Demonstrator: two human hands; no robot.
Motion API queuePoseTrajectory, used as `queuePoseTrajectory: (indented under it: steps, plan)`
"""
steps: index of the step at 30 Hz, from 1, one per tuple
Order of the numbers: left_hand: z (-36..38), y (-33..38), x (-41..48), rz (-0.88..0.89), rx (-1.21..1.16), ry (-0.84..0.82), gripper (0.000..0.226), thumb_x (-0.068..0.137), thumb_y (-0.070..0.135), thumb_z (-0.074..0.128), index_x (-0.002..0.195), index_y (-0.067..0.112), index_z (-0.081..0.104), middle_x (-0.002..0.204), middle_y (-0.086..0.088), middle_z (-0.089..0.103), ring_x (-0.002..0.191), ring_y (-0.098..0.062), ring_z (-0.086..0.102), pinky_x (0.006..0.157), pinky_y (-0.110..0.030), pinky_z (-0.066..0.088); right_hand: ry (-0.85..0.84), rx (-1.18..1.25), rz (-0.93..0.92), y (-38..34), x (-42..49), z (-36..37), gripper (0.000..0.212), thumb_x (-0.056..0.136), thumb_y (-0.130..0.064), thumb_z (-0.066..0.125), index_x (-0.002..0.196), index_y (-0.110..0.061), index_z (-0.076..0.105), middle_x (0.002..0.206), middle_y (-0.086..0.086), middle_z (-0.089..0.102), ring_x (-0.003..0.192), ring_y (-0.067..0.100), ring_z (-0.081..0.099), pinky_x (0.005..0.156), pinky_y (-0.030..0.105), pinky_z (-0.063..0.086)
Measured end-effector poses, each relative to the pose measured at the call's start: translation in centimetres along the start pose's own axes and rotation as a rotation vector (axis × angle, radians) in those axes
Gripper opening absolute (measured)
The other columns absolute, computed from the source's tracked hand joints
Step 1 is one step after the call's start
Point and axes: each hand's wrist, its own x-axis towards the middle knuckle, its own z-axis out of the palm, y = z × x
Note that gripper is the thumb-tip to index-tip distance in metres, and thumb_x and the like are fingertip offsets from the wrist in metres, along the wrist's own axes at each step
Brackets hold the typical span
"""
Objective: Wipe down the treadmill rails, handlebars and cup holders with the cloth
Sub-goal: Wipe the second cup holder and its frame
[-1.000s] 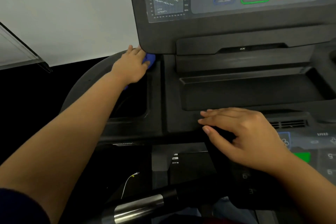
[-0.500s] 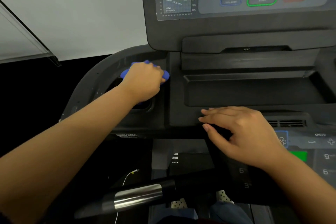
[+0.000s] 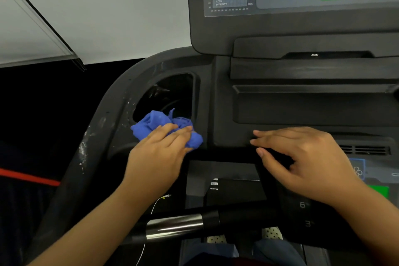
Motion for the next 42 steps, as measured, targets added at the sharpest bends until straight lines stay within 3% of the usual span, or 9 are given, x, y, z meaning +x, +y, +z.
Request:
queuePoseTrajectory:
  steps: [4, 9, 13, 16, 19, 28, 36, 40, 42]
  plan:
    - [-0.2, -4.4, -3.8, -0.049, -0.020, -0.033, 0.042, 0.086, 0.015, 0.046, 0.126, 0.013, 0.058, 0.128, -0.001, 0.061, 0.114, -0.023, 0.048, 0.103, -0.034, 0.035, -0.013, -0.020, -0.017, 0.0, 0.0, 0.0, 0.028, 0.088, -0.036, 0.051, 0.095, -0.024, 0.075, 0.103, -0.012, 0.071, 0.093, 0.004, 0.067, 0.075, 0.029, 0.055]
    - [-0.3, -7.3, -5.3, -0.237, 0.033, -0.203, 0.050, 0.093, 0.036, 0.032, 0.139, 0.021, 0.041, 0.141, -0.001, 0.049, 0.128, -0.025, 0.041, 0.107, -0.048, 0.025, -0.024, -0.019, -0.021, -0.2, 0.0, -0.1, 0.030, 0.088, -0.038, 0.049, 0.097, -0.025, 0.075, 0.106, -0.011, 0.070, 0.092, 0.005, 0.068, 0.076, 0.030, 0.054]
    - [0.4, -7.4, -3.4, -0.544, 0.026, -0.141, 0.060, 0.096, 0.046, 0.040, 0.146, 0.016, 0.028, 0.154, -0.011, 0.026, 0.140, -0.040, 0.019, 0.102, -0.067, 0.023, -0.035, -0.020, -0.028, -0.3, 0.1, -0.1, 0.032, 0.087, -0.039, 0.048, 0.096, -0.024, 0.075, 0.106, -0.010, 0.071, 0.091, 0.006, 0.068, 0.076, 0.028, 0.053]
    - [1.1, -8.2, -0.9, -0.731, -0.045, -0.097, 0.075, 0.091, 0.041, 0.049, 0.148, 0.002, 0.019, 0.154, -0.026, 0.011, 0.138, -0.053, 0.009, 0.103, -0.066, 0.021, -0.042, -0.014, -0.024, -0.3, 0.2, -0.2, 0.032, 0.087, -0.039, 0.049, 0.096, -0.024, 0.075, 0.106, -0.010, 0.070, 0.092, 0.004, 0.067, 0.078, 0.025, 0.050]
    - [2.1, -9.1, 2.4, -0.846, -0.075, -0.166, 0.083, 0.091, 0.042, 0.052, 0.149, 0.003, 0.008, 0.156, -0.024, 0.002, 0.141, -0.048, 0.002, 0.109, -0.061, 0.013, -0.041, -0.015, -0.026, -0.4, 0.2, -0.2, 0.031, 0.087, -0.038, 0.049, 0.097, -0.024, 0.075, 0.106, -0.010, 0.070, 0.093, 0.005, 0.067, 0.077, 0.027, 0.052]
    - [4.9, -13.8, 12.4, -0.452, -0.256, -0.364, 0.071, 0.096, 0.036, 0.045, 0.151, 0.016, 0.005, 0.159, -0.009, -0.006, 0.144, -0.034, -0.012, 0.112, -0.059, 0.001, -0.089, -0.009, -0.016, -0.5, 0.4, -0.4, 0.032, 0.087, -0.039, 0.049, 0.099, -0.025, 0.075, 0.107, -0.011, 0.070, 0.097, 0.006, 0.067, 0.080, 0.030, 0.055]
    - [7.0, -10.4, 20.6, -0.283, -0.195, -0.436, 0.070, 0.097, 0.042, 0.038, 0.151, 0.017, 0.002, 0.159, -0.006, -0.008, 0.144, -0.030, -0.014, 0.113, -0.055, -0.004, -0.081, 0.049, 0.015, -0.7, 0.6, -0.8, 0.029, 0.087, -0.037, 0.050, 0.096, -0.024, 0.075, 0.106, -0.012, 0.070, 0.094, 0.003, 0.067, 0.075, 0.031, 0.056]
    - [8.2, -8.5, 22.3, -0.117, -0.202, -0.459, 0.059, 0.087, 0.055, 0.026, 0.141, 0.033, 0.030, 0.156, -0.005, 0.018, 0.144, -0.029, 0.001, 0.113, -0.056, -0.003, -0.093, 0.052, 0.013, -0.7, 0.5, -0.8, 0.028, 0.087, -0.036, 0.050, 0.096, -0.026, 0.075, 0.106, -0.014, 0.070, 0.095, 0.000, 0.065, 0.077, 0.026, 0.054]
    - [8.0, -9.1, 22.3, -0.064, -0.236, -0.461, 0.064, 0.080, 0.057, 0.021, 0.135, 0.030, 0.039, 0.152, -0.006, 0.028, 0.143, -0.028, 0.012, 0.114, -0.055, 0.004, -0.086, 0.047, 0.012, -0.7, 0.6, -0.8, 0.028, 0.087, -0.035, 0.050, 0.096, -0.026, 0.075, 0.106, -0.014, 0.069, 0.095, 0.000, 0.065, 0.076, 0.027, 0.054]
